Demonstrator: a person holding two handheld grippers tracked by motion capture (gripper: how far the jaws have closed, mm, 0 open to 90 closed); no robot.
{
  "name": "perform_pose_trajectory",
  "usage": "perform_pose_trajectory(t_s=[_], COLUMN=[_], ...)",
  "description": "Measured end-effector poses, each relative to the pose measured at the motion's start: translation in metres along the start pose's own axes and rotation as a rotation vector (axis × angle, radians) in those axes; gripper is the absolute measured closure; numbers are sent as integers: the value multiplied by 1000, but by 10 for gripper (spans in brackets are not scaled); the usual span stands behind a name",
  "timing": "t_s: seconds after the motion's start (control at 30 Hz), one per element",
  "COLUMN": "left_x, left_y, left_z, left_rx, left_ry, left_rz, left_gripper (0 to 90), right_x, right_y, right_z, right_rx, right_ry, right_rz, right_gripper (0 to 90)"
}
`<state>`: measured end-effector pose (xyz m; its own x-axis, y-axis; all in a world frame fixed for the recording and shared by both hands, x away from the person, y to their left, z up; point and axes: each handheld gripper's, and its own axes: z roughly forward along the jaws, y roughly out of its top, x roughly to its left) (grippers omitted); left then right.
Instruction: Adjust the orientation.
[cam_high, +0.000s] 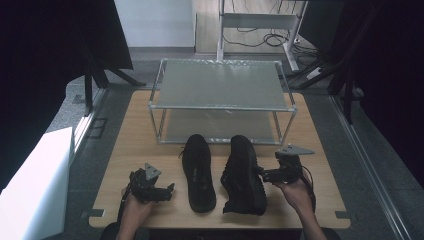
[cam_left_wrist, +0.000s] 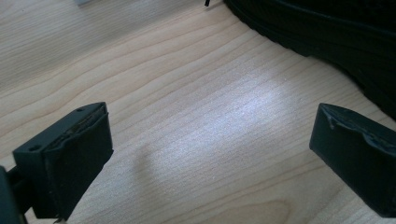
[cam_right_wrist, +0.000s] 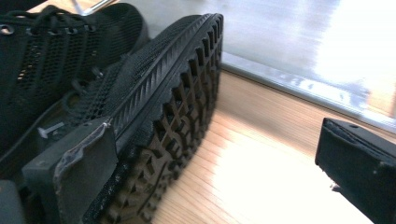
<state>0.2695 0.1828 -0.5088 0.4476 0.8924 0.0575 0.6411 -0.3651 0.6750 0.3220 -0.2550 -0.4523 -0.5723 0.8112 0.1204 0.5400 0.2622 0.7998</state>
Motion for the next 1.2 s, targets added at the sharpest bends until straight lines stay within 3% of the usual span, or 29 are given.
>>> perform_pose_trajectory(t_s=[0.27, 0.77, 0.97, 1.13, 1.2], left_x=[-1, -2, -2, -3, -3], left_y=[0, 0, 0, 1, 1], left_z=[2, 2, 3, 3, 3], left_rx=[8, 12, 16, 18, 21], left_ry=[-1, -1, -1, -3, -2], left_rz=[0, 3, 8, 10, 9], left_gripper=[0, 0, 0, 0, 0], right_x=[-17, -34, -44, -56, -60], right_y=[-10, -21, -27, -35, -38], right_z=[-10, -17, -18, -15, -14], right_rx=[-12, -13, 8, 58, 66], right_ry=[-31, -49, -65, -109, -103], right_rz=[55, 78, 89, 94, 112], right_gripper=[0, 37, 41, 41, 34])
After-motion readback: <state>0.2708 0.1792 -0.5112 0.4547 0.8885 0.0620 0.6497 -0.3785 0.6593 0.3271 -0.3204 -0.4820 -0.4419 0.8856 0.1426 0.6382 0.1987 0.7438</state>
